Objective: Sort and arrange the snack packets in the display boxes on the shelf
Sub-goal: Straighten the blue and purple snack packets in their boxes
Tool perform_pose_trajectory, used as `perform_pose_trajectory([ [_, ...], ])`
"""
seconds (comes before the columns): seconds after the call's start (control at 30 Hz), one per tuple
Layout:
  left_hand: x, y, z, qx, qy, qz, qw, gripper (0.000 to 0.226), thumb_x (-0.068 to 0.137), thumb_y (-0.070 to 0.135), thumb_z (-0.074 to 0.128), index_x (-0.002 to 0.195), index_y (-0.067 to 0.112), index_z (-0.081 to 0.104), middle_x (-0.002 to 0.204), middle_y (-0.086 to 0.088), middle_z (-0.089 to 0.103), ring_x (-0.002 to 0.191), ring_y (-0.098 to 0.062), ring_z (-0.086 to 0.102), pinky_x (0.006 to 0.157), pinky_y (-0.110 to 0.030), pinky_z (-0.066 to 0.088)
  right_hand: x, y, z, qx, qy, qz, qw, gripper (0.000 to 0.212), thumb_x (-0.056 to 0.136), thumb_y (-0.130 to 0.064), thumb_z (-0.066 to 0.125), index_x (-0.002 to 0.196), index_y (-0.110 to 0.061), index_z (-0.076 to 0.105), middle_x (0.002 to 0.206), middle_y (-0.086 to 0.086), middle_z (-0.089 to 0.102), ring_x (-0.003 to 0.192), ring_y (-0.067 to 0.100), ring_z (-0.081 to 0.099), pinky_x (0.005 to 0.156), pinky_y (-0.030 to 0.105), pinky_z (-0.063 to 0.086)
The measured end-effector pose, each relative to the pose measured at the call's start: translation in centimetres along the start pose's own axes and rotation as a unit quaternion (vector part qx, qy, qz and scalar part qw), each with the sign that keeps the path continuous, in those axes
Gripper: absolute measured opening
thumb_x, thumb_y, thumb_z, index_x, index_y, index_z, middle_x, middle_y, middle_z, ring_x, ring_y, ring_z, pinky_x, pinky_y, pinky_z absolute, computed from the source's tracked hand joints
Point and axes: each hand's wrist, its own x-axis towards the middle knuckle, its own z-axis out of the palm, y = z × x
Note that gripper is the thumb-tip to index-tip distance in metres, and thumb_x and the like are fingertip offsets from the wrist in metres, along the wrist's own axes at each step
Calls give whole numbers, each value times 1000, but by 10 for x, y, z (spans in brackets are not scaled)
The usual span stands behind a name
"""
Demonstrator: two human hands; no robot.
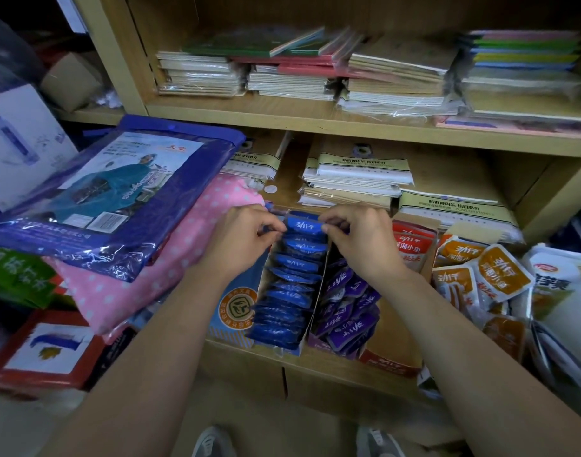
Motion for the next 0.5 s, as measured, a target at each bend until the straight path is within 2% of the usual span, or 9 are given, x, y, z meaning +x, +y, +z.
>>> perform_pose_trajectory([
  [0.13, -1, -3, 1, -28, -8, 14, 999, 12, 83, 8, 79, 89, 19, 80, 84, 6, 70, 71, -6, 64, 68, -32, 56, -2, 1, 3, -9, 11, -31, 999, 16, 87, -5, 74, 99, -12, 80, 93, 2, 77, 84, 14, 70, 82, 26, 56],
  [0.3, -7, -4, -2, -40, -8, 27, 999, 14, 82, 5, 79, 93, 15, 81, 84, 4, 73, 73, -11, 68, 68, -37, 58, -3, 9, 7, -40, -63, -31, 997, 18, 88, -2, 71, 100, -12, 80, 99, 5, 78, 94, 19, 72, 89, 21, 49],
  [0.4, -8, -1, -1, -39, 4, 14, 999, 17, 84, 5, 77, 96, 17, 81, 83, 6, 72, 71, -8, 67, 68, -36, 59, -2, 8, 5, -34, -68, -28, 997, 19, 89, -4, 71, 104, -12, 79, 102, 6, 77, 98, 20, 72, 94, 30, 54],
  [0.5, -6, 7, -3, -45, 49, 10, 998, 26, 90, 7, 69, 111, 20, 77, 95, 8, 72, 81, -5, 66, 75, -27, 57, -5, 7, -2, -17, -18, -24, 999, 23, 91, -6, 70, 113, -11, 76, 105, 5, 77, 100, 22, 69, 92, 40, 56],
])
